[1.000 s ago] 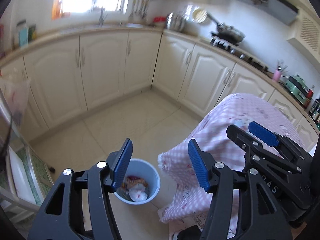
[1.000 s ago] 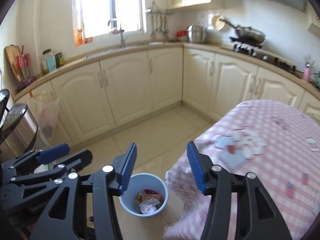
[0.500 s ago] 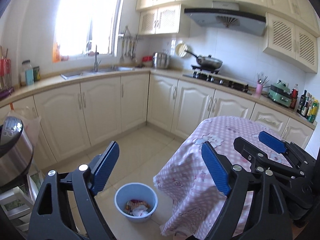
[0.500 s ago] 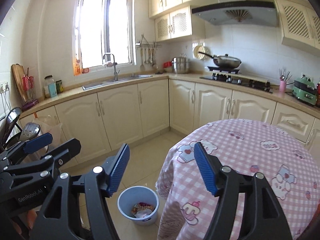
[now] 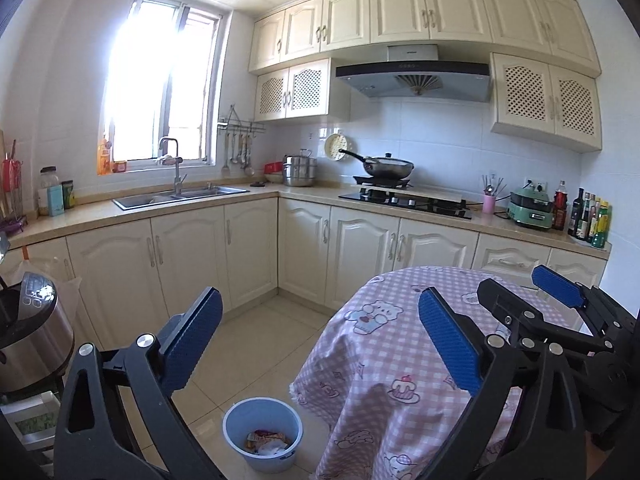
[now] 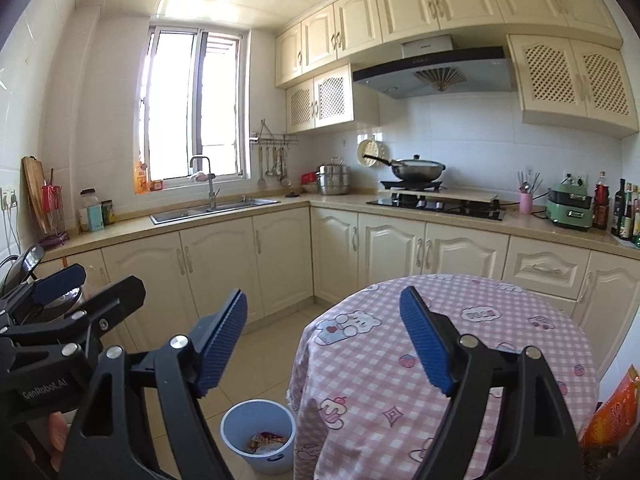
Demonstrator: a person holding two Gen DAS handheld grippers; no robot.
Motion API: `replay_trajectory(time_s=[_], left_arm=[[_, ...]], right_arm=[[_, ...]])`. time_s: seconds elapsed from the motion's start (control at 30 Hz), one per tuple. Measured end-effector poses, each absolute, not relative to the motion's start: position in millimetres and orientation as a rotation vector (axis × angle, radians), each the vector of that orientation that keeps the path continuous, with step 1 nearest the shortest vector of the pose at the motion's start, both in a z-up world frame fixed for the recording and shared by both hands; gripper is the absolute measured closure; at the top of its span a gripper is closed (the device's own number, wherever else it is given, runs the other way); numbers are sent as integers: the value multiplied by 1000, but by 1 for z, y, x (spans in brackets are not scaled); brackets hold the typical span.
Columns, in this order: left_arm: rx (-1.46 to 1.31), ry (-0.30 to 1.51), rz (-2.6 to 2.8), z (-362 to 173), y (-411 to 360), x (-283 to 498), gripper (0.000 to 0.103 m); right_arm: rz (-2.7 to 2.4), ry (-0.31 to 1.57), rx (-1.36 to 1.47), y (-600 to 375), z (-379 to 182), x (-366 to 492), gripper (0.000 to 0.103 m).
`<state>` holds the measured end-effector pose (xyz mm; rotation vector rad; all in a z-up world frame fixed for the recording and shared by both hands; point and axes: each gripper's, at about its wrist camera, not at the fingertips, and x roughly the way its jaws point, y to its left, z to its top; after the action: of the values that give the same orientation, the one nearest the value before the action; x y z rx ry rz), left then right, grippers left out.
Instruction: Collect trash
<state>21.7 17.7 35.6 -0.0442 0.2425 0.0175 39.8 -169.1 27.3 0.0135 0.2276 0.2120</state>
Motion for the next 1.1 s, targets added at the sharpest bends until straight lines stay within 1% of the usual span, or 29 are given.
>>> replay_trajectory(time_s=[0.4,0.83,1.1], left_arm=[[-18,187,-32,45,-16,-10,8],[-20,162,-29,46,-20,-25,7],[-29,175,-24,44,-19,-25,7]], right_arm=[[163,153,36,-209,37,-4,18],[144,100,27,-218,44,-31,15],[137,100,25,-217,43,-36,15]])
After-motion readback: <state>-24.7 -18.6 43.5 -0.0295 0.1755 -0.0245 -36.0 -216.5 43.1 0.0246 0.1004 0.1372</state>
